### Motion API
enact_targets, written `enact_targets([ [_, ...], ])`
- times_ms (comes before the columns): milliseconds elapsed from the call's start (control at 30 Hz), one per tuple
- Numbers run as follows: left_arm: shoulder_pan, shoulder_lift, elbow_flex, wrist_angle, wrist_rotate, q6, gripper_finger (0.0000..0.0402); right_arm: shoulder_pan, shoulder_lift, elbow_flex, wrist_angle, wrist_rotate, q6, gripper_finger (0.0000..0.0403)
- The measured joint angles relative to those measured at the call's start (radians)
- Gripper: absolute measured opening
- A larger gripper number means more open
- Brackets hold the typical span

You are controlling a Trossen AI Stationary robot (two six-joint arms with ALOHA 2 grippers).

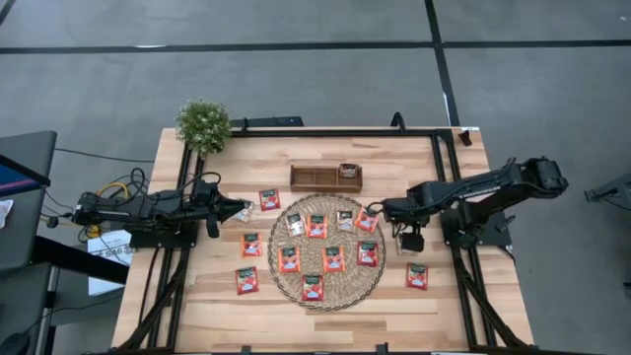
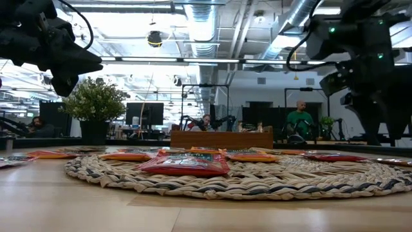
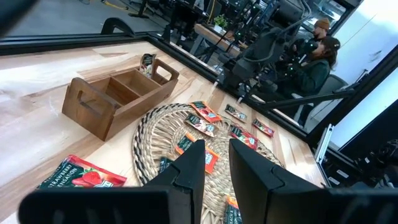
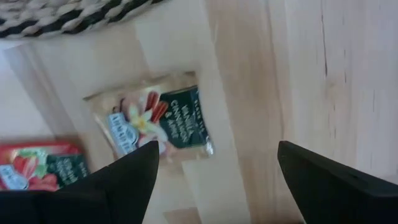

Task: Pick & Place Tea
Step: Put the brown tea bag into the right section of the wooden organizer

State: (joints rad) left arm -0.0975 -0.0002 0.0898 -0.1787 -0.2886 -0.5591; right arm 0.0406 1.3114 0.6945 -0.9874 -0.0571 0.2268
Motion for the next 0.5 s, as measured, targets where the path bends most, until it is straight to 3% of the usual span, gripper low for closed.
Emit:
enact_targets([
  [500,0.0,0.0,0.0,-0.003,-0.003,0.0,0.0065,0.066,0.16,0.001,0.089,0.004,0.0,0.0321],
])
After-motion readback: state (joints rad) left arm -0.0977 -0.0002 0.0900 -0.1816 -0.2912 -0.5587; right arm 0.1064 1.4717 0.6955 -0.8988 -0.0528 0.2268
